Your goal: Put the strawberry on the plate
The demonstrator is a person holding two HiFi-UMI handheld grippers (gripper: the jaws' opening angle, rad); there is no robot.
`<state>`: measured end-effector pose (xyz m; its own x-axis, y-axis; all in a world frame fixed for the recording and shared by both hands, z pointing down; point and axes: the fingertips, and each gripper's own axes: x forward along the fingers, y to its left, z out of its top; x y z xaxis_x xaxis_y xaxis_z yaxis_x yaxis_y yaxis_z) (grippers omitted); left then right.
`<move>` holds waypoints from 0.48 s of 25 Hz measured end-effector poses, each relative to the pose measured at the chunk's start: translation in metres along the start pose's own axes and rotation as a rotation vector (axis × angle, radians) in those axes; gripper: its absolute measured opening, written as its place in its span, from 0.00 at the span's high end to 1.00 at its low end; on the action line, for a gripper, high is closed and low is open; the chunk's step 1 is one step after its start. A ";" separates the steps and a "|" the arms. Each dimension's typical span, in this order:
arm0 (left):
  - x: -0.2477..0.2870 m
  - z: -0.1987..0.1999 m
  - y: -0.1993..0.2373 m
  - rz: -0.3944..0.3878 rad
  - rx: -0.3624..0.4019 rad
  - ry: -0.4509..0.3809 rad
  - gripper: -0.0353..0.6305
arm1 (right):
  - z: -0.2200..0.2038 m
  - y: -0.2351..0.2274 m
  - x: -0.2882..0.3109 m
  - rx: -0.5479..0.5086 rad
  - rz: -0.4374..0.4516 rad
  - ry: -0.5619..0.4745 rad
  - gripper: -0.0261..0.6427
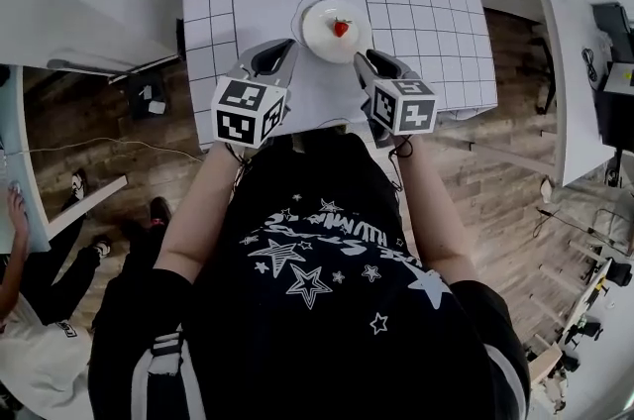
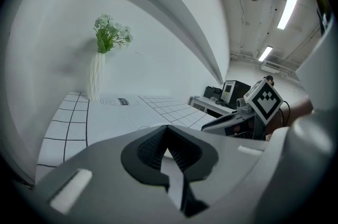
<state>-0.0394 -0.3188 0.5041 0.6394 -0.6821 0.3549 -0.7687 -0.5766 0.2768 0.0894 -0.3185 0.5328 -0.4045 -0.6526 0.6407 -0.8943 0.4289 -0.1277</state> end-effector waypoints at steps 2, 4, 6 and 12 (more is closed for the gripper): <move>-0.002 -0.001 -0.006 -0.004 0.006 -0.001 0.93 | -0.002 -0.002 -0.009 0.013 -0.007 -0.019 0.84; -0.004 -0.002 -0.014 -0.001 0.015 -0.001 0.93 | -0.008 -0.003 -0.018 0.015 -0.006 -0.021 0.89; -0.005 0.001 -0.022 0.004 0.027 -0.009 0.93 | -0.013 -0.008 -0.024 0.010 -0.009 -0.017 0.90; 0.009 0.045 -0.001 0.040 0.041 -0.001 0.93 | 0.039 -0.019 -0.006 0.050 0.023 -0.072 0.92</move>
<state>-0.0316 -0.3444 0.4671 0.6082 -0.7054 0.3640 -0.7924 -0.5668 0.2255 0.1015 -0.3468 0.5015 -0.4363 -0.6867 0.5815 -0.8922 0.4141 -0.1804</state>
